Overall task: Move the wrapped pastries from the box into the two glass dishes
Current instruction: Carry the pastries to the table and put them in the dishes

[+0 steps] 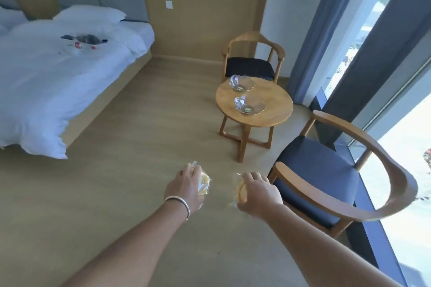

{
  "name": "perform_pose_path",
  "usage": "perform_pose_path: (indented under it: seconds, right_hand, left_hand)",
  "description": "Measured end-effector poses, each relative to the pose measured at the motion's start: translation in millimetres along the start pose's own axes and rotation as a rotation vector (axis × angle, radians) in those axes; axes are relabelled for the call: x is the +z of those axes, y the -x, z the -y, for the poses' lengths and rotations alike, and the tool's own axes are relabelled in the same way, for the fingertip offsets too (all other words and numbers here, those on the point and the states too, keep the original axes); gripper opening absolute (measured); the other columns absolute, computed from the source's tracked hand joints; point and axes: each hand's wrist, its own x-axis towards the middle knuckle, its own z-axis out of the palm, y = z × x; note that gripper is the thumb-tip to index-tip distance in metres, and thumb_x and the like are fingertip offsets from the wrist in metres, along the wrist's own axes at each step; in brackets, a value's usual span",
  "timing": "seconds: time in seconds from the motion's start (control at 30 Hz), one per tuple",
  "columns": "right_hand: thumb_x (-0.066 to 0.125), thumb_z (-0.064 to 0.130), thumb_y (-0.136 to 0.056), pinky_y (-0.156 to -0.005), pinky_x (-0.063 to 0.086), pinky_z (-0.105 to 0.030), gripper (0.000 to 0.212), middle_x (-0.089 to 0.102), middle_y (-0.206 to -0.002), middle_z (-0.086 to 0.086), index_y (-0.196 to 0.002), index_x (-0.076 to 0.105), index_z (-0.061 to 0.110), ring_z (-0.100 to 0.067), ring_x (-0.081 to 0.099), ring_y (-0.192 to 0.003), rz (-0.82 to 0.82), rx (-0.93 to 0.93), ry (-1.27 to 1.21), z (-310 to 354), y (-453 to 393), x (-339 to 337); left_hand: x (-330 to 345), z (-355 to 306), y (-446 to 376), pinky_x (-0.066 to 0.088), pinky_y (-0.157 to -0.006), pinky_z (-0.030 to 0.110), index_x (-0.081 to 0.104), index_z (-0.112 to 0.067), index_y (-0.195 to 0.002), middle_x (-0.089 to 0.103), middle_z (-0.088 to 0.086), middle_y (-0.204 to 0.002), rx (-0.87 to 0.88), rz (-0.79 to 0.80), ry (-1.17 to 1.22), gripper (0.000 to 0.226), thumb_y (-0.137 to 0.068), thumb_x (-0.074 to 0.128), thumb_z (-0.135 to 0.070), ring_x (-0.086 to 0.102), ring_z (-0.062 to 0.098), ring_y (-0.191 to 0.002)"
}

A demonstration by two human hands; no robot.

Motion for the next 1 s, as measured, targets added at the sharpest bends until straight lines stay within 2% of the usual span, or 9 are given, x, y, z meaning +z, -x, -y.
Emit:
perform_pose_path:
  seconds: [0.47,0.67,0.87,1.0]
  right_hand:
    - [0.071,0.052,-0.074,-0.092,0.049,-0.036,0.075,0.045,-0.13,0.003,-0.135,0.037,0.026,-0.02,0.044,-0.121,0.034,-0.086,0.052,66,-167,-21]
    - [0.07,0.054,-0.072,-0.09,0.048,-0.036,0.071,0.046,-0.122,0.003,-0.13,0.039,0.026,-0.021,0.045,-0.119,0.04,-0.11,0.062,75,-274,-29]
    - [0.072,0.051,-0.072,-0.092,0.047,-0.036,0.075,0.044,-0.132,0.002,-0.133,0.036,0.025,-0.022,0.044,-0.123,0.057,-0.115,0.064,70,-391,-61]
    - [0.071,0.053,-0.073,-0.09,0.047,-0.036,0.071,0.045,-0.128,0.002,-0.13,0.038,0.024,-0.021,0.045,-0.12,0.039,-0.129,0.063,69,-457,-84]
  left_hand:
    - [-21,91,-130,0.046,-0.079,0.034,0.029,-0.023,-0.132,0.026,-0.001,-0.143,-0.069,-0.022,0.056,0.069,-0.078,0.069,-0.04,0.044,0.023,-0.118]
    - [-29,123,-227,0.048,-0.085,0.035,0.027,-0.024,-0.135,0.025,-0.002,-0.146,-0.118,-0.031,0.051,0.071,-0.078,0.068,-0.039,0.044,0.023,-0.121]
    - [-56,140,-337,0.046,-0.091,0.035,0.025,-0.025,-0.139,0.019,-0.003,-0.152,-0.154,-0.045,0.061,0.076,-0.078,0.068,-0.042,0.04,0.022,-0.127]
    - [-76,147,-405,0.046,-0.091,0.034,0.027,-0.025,-0.137,0.021,-0.003,-0.152,-0.158,-0.061,0.06,0.074,-0.077,0.069,-0.041,0.041,0.022,-0.126]
